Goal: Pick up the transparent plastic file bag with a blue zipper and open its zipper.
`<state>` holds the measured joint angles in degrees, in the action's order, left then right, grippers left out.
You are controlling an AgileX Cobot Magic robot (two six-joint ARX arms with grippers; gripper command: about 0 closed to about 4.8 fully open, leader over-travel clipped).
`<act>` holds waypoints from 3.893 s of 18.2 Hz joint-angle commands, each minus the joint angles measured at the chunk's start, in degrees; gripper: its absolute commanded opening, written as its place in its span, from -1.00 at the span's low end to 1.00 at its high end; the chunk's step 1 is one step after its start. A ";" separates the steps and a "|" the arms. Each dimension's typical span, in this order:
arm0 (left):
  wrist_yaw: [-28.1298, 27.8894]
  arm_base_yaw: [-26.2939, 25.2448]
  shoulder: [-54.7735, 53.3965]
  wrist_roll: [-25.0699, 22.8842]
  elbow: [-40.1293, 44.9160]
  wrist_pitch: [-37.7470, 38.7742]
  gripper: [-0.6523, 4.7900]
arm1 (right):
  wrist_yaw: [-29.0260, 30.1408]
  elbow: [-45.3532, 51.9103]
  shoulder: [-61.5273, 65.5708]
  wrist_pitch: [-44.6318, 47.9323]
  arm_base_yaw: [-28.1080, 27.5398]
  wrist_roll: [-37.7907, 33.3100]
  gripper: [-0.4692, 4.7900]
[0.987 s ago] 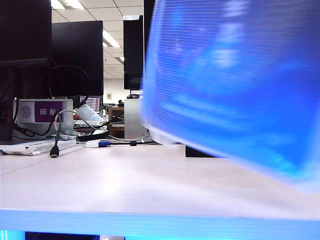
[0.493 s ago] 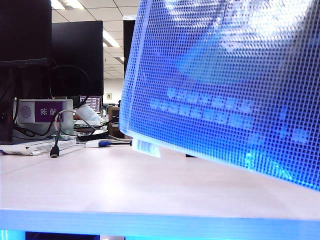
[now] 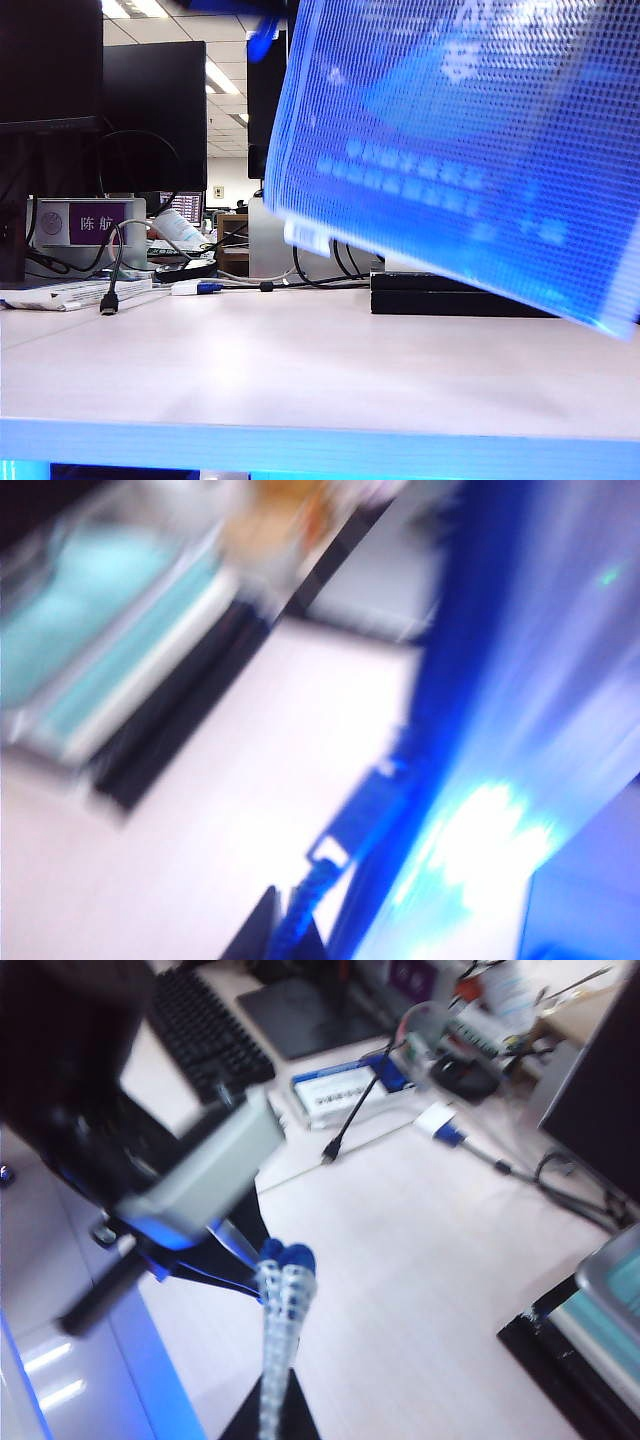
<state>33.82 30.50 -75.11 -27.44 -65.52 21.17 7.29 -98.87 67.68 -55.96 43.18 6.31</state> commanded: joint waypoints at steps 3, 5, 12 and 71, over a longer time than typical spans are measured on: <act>-4.70 -4.13 -0.31 -0.74 2.47 7.10 -0.78 | 0.31 -0.61 -4.28 2.23 -4.83 0.20 -0.83; -8.48 -6.23 -0.31 -0.92 2.47 9.90 -0.78 | 0.33 -0.61 -5.75 2.23 -6.86 1.20 -0.83; -14.36 -6.54 -0.20 0.22 2.45 9.33 0.74 | 0.22 -0.57 -0.98 1.79 -7.10 2.73 -0.83; -34.03 -21.92 37.81 32.54 37.29 -6.69 0.30 | 1.79 73.83 -57.77 33.05 -32.63 -33.35 0.53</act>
<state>-0.16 8.58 -38.94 4.62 -29.85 19.27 8.86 -27.44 12.49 -29.71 10.50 -24.93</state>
